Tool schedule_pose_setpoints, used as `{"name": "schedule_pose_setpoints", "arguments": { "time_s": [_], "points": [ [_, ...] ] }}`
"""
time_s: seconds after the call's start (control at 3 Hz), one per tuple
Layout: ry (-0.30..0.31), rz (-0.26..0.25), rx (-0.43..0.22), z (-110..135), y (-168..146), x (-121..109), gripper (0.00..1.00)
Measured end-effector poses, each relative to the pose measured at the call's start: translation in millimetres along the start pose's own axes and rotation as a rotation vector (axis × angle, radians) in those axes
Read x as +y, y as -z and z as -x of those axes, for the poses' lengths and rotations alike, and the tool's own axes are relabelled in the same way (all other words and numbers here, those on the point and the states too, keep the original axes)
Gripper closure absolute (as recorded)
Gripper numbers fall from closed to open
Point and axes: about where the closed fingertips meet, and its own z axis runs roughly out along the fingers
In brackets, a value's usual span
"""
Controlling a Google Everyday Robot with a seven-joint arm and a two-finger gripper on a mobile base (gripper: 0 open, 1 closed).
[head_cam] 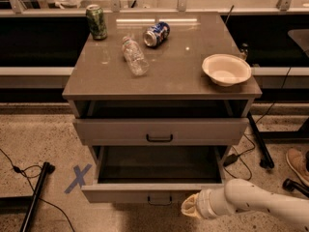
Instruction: Close middle drawer
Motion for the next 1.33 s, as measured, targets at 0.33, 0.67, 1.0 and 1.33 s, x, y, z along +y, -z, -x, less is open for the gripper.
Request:
{"name": "schedule_pose_setpoints", "arguments": {
  "time_s": [0.33, 0.67, 1.0, 1.33],
  "points": [
    [-0.011, -0.011, -0.022, -7, -11, -29, 1.00],
    [-0.011, -0.011, -0.022, -7, -10, -28, 1.00],
    [-0.020, -0.031, -0.028, -9, -17, -57, 1.00],
    [-0.024, -0.048, -0.025, -11, -23, -88, 1.00]
  ]
}}
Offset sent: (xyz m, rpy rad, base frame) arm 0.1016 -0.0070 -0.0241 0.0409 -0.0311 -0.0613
